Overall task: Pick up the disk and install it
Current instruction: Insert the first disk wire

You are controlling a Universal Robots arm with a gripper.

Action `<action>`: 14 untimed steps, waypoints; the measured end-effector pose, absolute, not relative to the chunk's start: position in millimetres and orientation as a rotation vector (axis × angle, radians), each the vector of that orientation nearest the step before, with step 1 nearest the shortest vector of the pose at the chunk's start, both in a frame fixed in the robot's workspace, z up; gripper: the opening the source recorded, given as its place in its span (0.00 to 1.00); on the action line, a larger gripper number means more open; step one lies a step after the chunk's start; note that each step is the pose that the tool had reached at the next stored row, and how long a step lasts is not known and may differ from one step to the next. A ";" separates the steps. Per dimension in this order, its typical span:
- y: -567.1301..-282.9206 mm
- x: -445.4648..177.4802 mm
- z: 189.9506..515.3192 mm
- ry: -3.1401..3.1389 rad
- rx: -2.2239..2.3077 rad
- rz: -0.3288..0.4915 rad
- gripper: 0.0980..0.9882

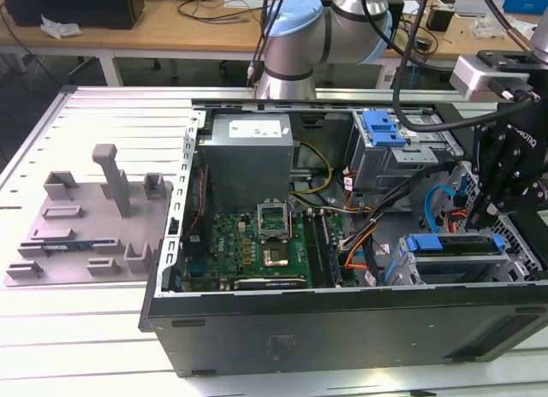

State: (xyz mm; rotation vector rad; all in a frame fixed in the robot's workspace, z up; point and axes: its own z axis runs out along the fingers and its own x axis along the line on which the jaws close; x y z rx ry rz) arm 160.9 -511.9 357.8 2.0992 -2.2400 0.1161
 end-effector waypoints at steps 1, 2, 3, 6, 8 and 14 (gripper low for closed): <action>-511.9 160.8 357.9 -2.239 2.099 0.117 0.07; -511.9 160.8 357.9 -2.239 2.099 0.117 0.07; -511.8 160.9 357.8 -2.239 2.099 0.116 0.07; -511.9 160.9 357.7 -2.239 2.099 0.116 0.07; -511.9 162.0 357.8 -2.239 2.099 0.116 0.07; -512.2 162.6 357.8 -2.237 2.097 0.115 0.07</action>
